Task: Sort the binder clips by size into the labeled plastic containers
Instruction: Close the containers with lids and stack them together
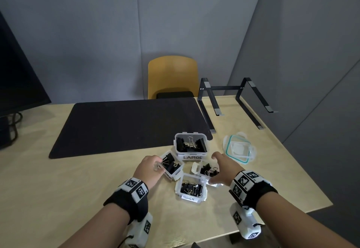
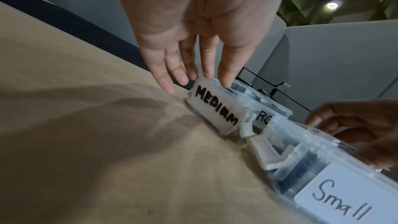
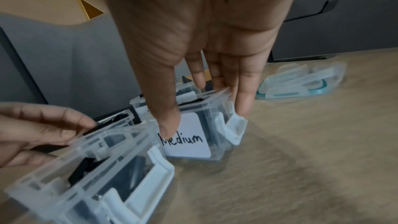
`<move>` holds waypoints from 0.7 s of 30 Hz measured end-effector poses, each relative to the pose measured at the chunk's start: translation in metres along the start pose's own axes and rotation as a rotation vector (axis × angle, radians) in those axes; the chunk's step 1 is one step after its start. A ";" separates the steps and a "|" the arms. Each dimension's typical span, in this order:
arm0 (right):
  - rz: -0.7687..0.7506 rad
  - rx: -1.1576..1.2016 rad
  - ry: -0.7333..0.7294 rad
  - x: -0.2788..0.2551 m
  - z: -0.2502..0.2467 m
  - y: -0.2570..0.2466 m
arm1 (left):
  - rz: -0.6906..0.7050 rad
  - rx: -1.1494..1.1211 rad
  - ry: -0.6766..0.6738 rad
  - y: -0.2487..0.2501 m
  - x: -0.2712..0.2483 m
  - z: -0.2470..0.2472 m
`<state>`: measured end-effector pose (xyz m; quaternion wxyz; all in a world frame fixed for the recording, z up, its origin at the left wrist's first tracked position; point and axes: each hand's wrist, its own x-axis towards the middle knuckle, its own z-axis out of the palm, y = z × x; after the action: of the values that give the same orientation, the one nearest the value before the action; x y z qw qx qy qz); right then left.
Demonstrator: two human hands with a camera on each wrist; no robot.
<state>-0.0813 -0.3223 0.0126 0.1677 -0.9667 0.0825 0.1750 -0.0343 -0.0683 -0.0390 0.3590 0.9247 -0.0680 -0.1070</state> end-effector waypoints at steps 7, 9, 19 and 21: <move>0.002 -0.024 0.039 -0.004 -0.021 -0.013 | 0.018 -0.024 0.001 -0.003 0.000 -0.004; -0.012 -0.018 0.049 -0.004 -0.025 -0.019 | 0.020 -0.030 0.005 -0.004 0.000 -0.004; -0.144 0.077 0.108 -0.001 -0.029 -0.059 | -0.002 -0.082 0.027 -0.005 -0.005 -0.004; -0.161 0.101 0.108 0.002 -0.027 -0.068 | -0.020 -0.085 0.029 -0.003 -0.005 -0.005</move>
<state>-0.0562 -0.2692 0.0555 0.2248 -0.9686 0.0222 0.1041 -0.0378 -0.0619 -0.0371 0.3979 0.9106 -0.0492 -0.1000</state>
